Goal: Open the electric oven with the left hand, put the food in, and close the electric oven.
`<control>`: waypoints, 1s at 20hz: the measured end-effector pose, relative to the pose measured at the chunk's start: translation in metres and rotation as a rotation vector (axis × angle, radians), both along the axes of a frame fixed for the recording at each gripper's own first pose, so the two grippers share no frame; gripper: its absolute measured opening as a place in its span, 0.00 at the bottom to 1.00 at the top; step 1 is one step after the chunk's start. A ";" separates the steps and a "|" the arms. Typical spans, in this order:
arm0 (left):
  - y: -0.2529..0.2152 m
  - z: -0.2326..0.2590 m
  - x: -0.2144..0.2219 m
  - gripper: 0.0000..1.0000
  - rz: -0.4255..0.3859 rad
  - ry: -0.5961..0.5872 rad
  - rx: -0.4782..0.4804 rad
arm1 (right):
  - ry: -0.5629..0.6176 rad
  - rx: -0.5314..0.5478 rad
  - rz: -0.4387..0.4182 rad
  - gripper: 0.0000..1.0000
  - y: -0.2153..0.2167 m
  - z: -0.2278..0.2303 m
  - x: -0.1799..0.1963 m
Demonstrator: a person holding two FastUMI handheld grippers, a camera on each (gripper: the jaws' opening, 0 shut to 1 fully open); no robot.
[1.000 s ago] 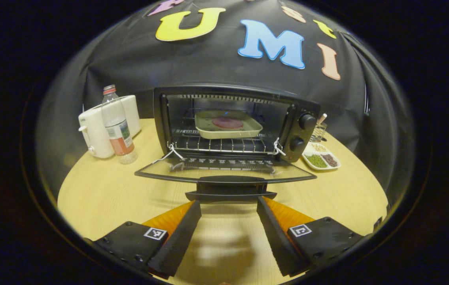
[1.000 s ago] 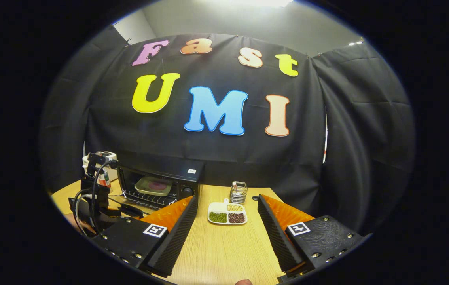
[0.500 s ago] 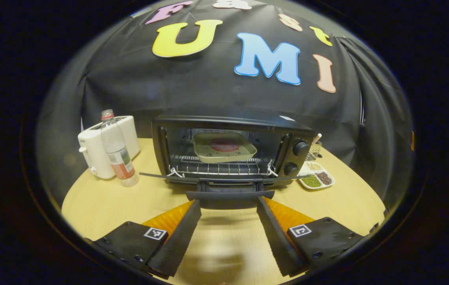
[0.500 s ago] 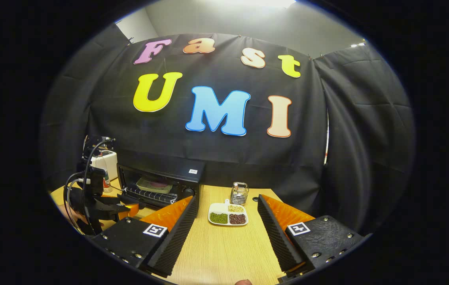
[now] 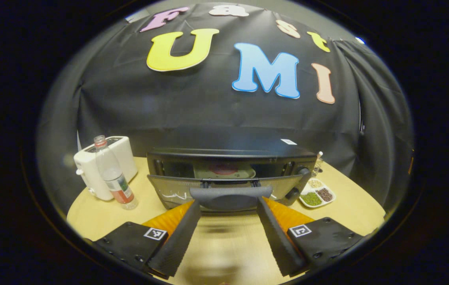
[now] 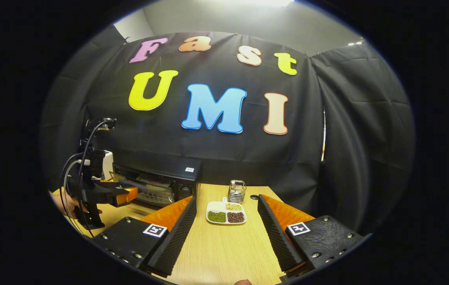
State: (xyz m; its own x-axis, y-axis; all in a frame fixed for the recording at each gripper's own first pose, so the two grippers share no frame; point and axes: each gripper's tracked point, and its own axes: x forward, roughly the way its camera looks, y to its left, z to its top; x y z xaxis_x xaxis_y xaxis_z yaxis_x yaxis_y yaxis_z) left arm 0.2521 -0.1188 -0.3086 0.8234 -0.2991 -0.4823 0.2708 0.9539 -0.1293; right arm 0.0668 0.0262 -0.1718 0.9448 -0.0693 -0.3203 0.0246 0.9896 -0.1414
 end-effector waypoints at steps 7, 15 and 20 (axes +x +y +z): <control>0.009 0.077 -0.026 0.96 0.016 -0.130 -0.010 | -0.076 0.047 0.023 0.95 -0.011 0.030 -0.004; 0.001 0.193 -0.135 0.93 0.103 -0.296 -0.025 | -0.112 0.111 0.116 0.95 -0.045 0.060 -0.040; -0.004 0.228 -0.202 1.00 0.130 -0.361 0.009 | -0.134 0.143 0.170 0.95 -0.063 0.077 -0.066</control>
State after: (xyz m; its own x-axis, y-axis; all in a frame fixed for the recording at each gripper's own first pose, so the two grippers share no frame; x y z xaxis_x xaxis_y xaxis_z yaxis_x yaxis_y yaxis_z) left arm 0.0497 -0.1228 -0.0803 0.9714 -0.1781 -0.1568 0.1741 0.9839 -0.0391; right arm 0.0005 -0.0364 -0.0953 0.9737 0.1309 -0.1865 -0.1345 0.9909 -0.0066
